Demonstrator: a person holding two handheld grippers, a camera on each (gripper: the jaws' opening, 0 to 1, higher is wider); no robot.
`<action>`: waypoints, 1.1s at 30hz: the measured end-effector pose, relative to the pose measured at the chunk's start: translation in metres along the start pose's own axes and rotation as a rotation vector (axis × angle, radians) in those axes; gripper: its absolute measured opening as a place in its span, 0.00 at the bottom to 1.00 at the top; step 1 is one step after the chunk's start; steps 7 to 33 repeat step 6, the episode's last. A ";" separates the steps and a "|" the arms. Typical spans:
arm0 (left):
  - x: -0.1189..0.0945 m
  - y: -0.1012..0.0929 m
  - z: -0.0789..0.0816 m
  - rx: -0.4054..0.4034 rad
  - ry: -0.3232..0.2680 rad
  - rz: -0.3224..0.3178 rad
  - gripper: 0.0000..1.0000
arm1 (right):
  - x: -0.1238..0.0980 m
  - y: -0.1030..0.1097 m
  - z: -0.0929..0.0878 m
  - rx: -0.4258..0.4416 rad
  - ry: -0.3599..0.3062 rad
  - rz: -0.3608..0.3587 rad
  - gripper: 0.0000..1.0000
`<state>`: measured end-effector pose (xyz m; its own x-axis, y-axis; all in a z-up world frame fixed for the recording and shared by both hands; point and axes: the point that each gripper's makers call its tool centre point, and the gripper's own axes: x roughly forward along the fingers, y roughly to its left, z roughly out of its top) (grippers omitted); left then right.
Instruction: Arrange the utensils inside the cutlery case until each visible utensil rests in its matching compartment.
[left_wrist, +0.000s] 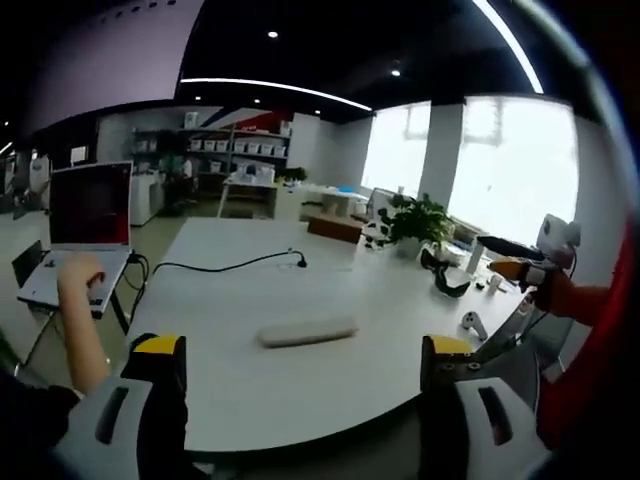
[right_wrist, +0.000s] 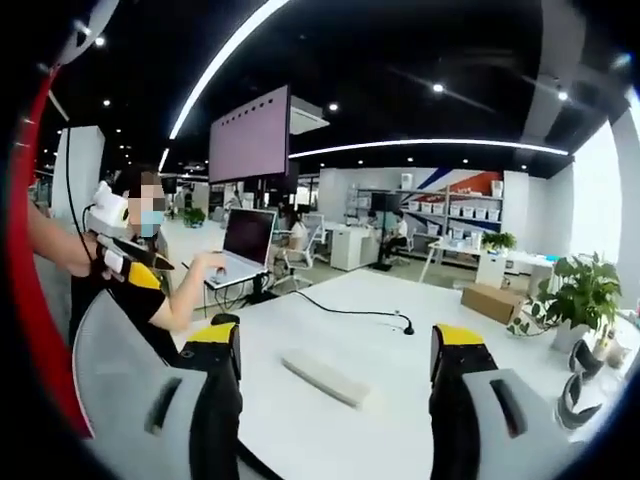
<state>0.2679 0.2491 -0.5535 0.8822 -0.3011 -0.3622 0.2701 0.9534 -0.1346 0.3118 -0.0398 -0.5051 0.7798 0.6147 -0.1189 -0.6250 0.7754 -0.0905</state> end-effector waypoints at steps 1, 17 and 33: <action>-0.001 0.000 -0.001 0.008 -0.002 0.006 1.00 | -0.001 -0.001 -0.003 -0.006 0.011 -0.002 0.73; -0.003 0.002 0.003 -0.014 -0.044 0.034 0.89 | -0.005 -0.005 -0.026 -0.031 0.076 -0.014 0.69; -0.003 0.002 0.003 -0.014 -0.044 0.034 0.89 | -0.005 -0.005 -0.026 -0.031 0.076 -0.014 0.69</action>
